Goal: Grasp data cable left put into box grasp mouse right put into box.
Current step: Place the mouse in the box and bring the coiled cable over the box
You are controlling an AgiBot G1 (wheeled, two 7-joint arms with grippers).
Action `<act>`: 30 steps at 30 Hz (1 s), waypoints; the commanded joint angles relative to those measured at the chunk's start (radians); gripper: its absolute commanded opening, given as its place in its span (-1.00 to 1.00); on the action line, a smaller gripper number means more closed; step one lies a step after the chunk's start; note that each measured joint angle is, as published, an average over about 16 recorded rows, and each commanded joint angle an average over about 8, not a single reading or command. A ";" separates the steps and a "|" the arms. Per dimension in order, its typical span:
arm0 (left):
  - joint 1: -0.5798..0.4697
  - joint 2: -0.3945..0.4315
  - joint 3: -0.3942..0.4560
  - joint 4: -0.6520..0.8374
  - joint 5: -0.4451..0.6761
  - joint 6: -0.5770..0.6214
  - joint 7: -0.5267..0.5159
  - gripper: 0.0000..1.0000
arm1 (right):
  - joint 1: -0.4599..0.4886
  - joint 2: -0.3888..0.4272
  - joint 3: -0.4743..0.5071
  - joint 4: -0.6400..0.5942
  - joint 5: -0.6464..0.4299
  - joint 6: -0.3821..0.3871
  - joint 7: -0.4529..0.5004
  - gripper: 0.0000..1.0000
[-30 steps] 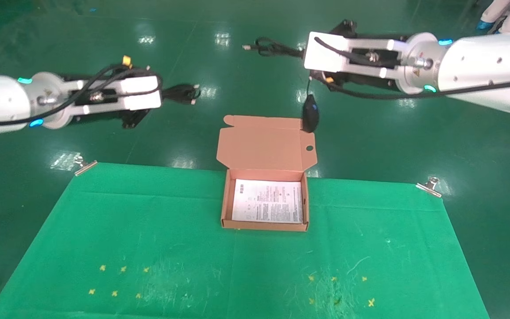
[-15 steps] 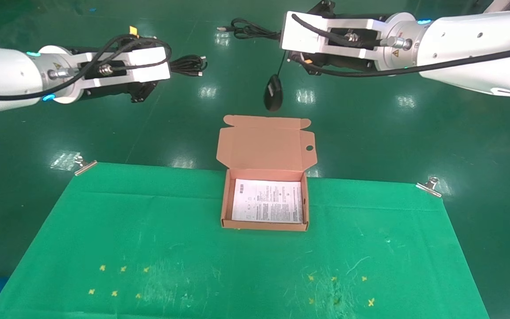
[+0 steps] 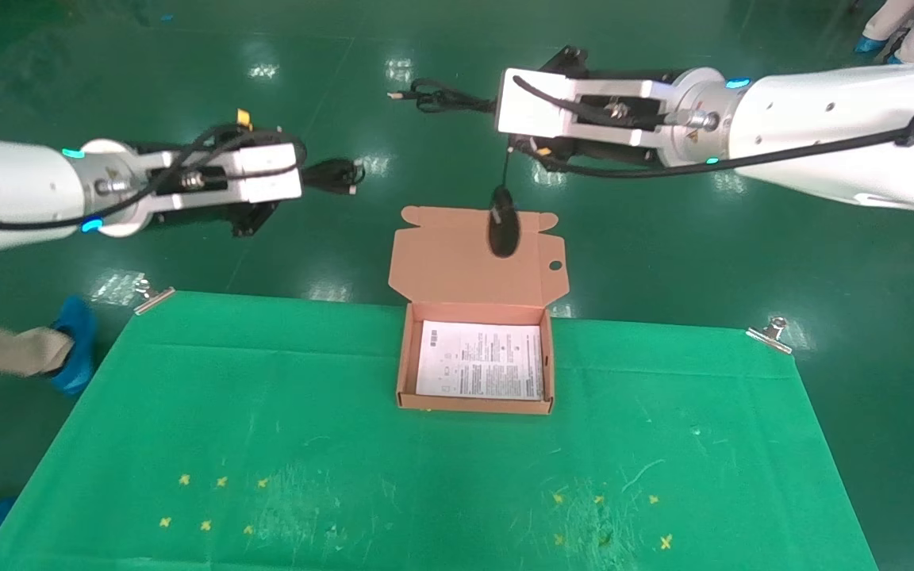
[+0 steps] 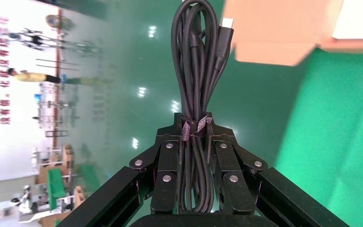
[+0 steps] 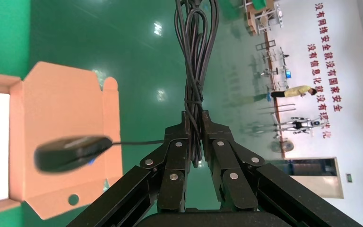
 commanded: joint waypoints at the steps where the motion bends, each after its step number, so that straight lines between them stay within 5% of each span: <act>1: 0.014 -0.008 0.006 -0.008 0.000 0.015 -0.003 -1.00 | -0.010 -0.001 -0.003 -0.001 0.001 -0.004 0.003 -1.00; 30: 0.112 -0.074 0.053 -0.178 0.239 0.203 -0.247 -1.00 | -0.099 -0.188 -0.061 -0.269 0.051 0.018 -0.102 -1.00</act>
